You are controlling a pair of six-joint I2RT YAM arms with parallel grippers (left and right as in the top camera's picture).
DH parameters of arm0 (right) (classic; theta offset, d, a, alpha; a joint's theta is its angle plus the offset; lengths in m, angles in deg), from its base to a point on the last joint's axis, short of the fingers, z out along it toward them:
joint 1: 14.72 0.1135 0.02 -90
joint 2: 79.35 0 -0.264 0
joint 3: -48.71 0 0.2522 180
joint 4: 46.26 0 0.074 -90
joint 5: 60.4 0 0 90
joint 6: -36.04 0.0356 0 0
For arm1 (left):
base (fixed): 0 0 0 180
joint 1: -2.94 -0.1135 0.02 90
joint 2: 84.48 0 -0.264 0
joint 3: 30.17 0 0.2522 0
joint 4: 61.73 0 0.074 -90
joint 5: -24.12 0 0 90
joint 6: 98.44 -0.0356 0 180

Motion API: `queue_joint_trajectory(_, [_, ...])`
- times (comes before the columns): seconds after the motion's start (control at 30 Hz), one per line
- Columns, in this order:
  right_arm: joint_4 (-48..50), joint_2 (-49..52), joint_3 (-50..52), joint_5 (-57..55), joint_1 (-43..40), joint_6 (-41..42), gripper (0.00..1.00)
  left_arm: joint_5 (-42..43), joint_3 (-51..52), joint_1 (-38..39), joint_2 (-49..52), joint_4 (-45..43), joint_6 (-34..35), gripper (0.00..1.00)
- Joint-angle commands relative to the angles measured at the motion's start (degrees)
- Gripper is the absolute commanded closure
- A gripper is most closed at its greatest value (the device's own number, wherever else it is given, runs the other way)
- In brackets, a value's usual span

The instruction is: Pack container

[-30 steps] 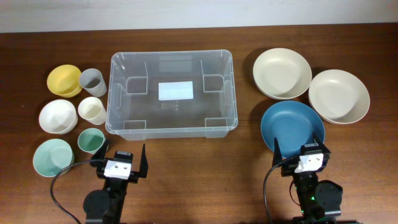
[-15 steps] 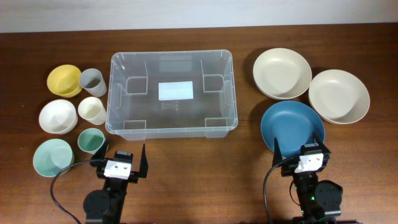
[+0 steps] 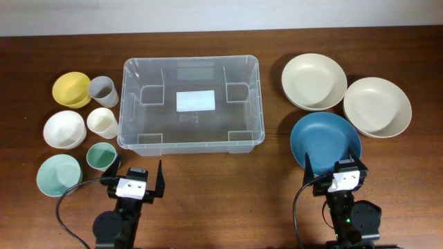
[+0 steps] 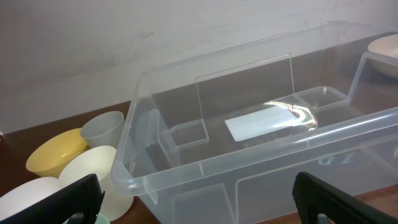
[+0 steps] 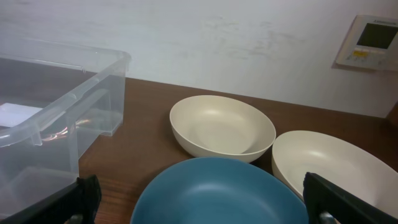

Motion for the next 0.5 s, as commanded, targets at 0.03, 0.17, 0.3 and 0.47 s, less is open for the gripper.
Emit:
queue_joint_trajectory(0.03, [-0.02,-0.59,0.42,0.83,-0.26,0.11,0.01,0.22,0.24,-0.31,-0.28,0.22,-0.28,0.00])
queue_joint_trajectory(0.17, [0.13,-0.59,0.42,1.01,-0.26,6.60,0.01,0.22,0.24,-0.31,-0.28,0.22,-0.28,0.00])
queue_joint_trajectory(0.3, [2.03,-0.59,0.42,4.11,-0.26,9.94,0.01,0.22,0.24,-0.31,-0.28,0.22,-0.28,0.00])
queue_joint_trajectory(0.47, [6.64,-0.52,-2.86,10.47,-0.26,9.99,0.01,0.22,0.24,-0.31,-0.28,0.22,-0.28,0.00])
